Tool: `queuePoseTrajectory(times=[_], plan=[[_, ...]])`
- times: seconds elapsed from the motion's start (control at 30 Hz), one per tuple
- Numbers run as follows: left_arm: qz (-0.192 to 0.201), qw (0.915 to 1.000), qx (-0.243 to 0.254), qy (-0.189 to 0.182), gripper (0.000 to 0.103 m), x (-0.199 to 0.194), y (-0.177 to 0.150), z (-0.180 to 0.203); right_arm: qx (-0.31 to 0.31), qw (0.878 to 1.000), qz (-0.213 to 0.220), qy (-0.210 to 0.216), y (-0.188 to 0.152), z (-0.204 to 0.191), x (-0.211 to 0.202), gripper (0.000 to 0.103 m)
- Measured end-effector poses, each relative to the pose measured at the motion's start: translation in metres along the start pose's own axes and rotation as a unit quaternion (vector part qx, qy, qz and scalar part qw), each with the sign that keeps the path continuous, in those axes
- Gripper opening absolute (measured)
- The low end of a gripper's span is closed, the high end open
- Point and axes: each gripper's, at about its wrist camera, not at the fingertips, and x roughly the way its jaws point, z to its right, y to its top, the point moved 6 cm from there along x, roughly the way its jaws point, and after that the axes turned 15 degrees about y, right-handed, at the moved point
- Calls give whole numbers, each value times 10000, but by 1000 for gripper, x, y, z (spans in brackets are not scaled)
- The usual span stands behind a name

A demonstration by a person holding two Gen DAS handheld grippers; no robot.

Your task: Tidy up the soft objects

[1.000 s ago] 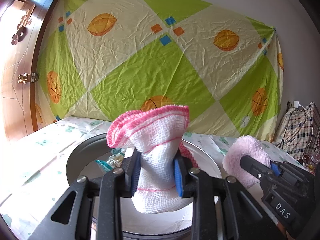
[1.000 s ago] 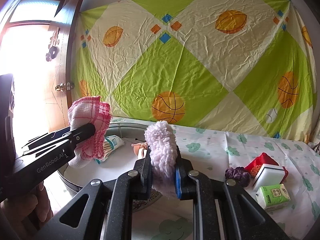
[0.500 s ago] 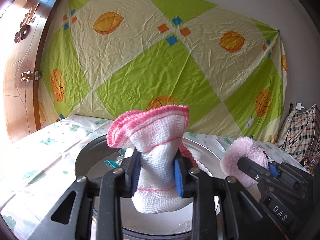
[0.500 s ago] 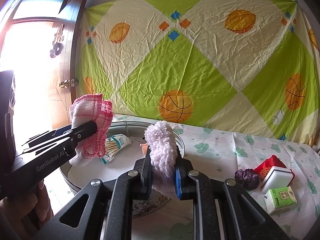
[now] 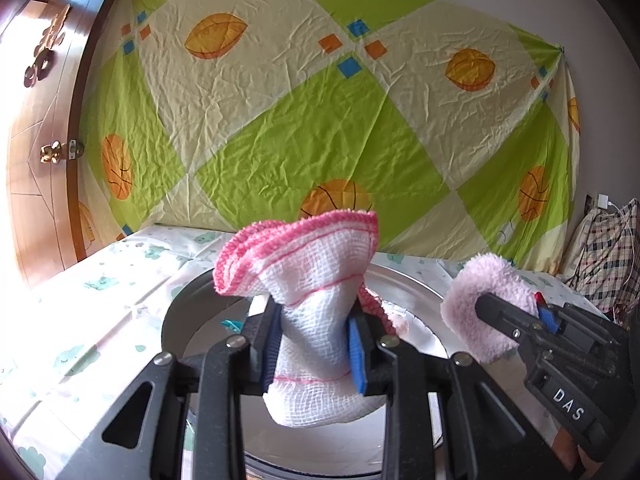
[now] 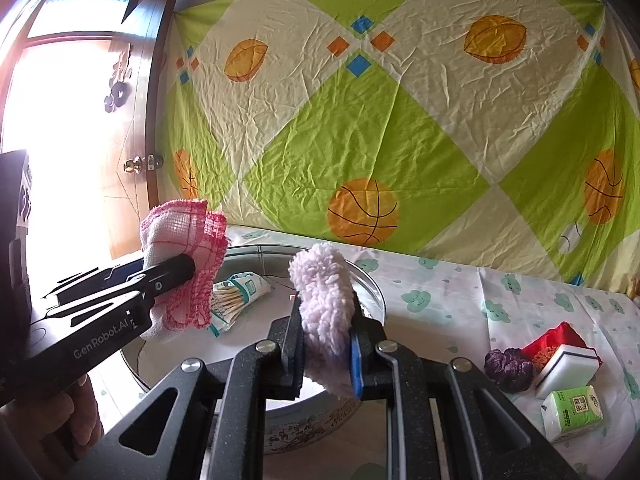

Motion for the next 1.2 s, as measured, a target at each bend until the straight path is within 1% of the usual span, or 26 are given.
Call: queuePoseTrajectory(times=[0.2, 0.37, 0.6, 0.7, 0.8, 0.87, 0.9, 0.93, 0.97, 1.0, 1.03, 1.07, 1.1, 1.13, 1.17, 1.2], plan=[[-144, 9997, 152, 80, 28, 9, 3, -4, -36, 9999, -108, 119, 9, -1, 11, 19], [-379, 9989, 230, 135, 28, 22, 8, -10, -25, 9995, -221, 223, 21, 0, 26, 19], [-813, 9962, 305, 104, 28, 44, 16, -18, -6, 9973, -593, 428, 35, 1, 59, 19], [-963, 9944, 405, 129, 28, 54, 17, -18, -40, 9959, -793, 442, 37, -1, 74, 19], [-1110, 9926, 484, 63, 30, 62, 16, -14, -11, 9944, -957, 457, 35, -1, 86, 19], [-1089, 9923, 567, 139, 37, 64, 17, -13, 14, 9935, -1050, 449, 34, 0, 93, 21], [-1070, 9923, 592, 187, 45, 64, 17, -13, 41, 9931, -1084, 450, 33, 0, 95, 23], [-1060, 9924, 574, 241, 61, 63, 17, -15, 61, 9928, -1112, 451, 33, 1, 97, 29], [-1040, 9927, 539, 272, 70, 62, 17, -17, 72, 9922, -1154, 470, 32, 1, 99, 42], [-1001, 9932, 494, 324, 71, 60, 17, -20, 84, 9912, -1220, 499, 30, 0, 101, 47], [-989, 9935, 460, 327, 75, 57, 17, -23, 88, 9908, -1260, 491, 27, -1, 101, 56], [-984, 9938, 407, 324, 80, 55, 16, -26, 80, 9914, -1245, 386, 27, 0, 100, 66], [-977, 9940, 351, 336, 84, 52, 16, -29, 76, 9922, -1212, 287, 27, 2, 97, 70], [-954, 9943, 311, 351, 92, 49, 15, -31, 93, 9927, -1177, 231, 26, 4, 93, 75], [-912, 9948, 284, 365, 96, 46, 14, -33, 123, 9933, -1127, 216, 26, 6, 87, 77], [-867, 9951, 259, 396, 96, 42, 13, -34, 152, 9939, -1069, 204, 26, 8, 81, 77]])
